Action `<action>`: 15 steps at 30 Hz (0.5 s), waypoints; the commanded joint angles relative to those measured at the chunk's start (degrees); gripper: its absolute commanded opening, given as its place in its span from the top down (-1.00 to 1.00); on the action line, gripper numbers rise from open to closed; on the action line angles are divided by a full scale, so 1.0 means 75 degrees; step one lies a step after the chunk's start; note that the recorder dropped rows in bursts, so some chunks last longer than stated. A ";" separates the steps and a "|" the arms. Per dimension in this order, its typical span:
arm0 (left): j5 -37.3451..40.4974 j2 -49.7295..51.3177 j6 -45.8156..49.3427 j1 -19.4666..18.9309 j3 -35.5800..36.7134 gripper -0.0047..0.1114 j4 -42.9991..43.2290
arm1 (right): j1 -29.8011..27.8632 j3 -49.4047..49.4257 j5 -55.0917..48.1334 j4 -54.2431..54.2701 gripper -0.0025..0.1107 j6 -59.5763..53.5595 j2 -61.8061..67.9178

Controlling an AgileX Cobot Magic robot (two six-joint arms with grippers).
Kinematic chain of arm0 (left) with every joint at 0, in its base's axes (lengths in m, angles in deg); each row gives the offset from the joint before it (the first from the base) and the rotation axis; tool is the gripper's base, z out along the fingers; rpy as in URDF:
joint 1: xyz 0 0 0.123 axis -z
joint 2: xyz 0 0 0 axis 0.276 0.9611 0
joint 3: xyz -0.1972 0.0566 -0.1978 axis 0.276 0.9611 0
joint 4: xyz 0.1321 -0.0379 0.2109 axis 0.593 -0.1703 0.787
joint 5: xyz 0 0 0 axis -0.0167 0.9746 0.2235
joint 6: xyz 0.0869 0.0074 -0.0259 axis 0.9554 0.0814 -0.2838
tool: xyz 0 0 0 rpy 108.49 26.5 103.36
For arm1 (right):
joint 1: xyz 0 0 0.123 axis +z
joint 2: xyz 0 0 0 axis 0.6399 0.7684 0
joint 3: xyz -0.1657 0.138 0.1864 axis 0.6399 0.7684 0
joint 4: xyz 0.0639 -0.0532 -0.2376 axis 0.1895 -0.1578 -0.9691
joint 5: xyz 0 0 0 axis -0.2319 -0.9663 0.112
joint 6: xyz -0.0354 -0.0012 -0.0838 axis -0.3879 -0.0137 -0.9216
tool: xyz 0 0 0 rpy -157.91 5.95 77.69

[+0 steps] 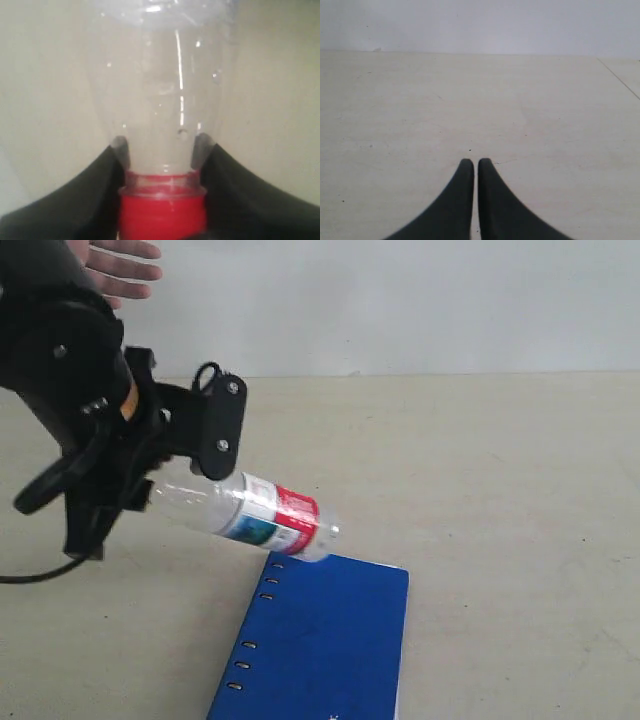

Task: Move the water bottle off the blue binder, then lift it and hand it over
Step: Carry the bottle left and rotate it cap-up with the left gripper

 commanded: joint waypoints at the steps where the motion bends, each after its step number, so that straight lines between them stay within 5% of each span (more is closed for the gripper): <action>1: 0.1720 -0.0119 -0.0567 -0.0093 -0.0676 0.84 0.1027 | -0.0022 -0.0004 0.0039 -0.0004 0.96 -0.0009 -0.0031; 4: 0.1895 -0.0119 -0.0614 -0.0339 -0.1161 0.84 0.0529 | -0.0022 -0.0004 0.0039 -0.0004 0.96 -0.0009 -0.0031; 15: 0.1895 -0.0116 -0.4086 -0.2283 -0.2342 0.84 -0.1812 | -0.0022 -0.0004 0.0039 -0.0004 0.96 -0.0009 -0.0031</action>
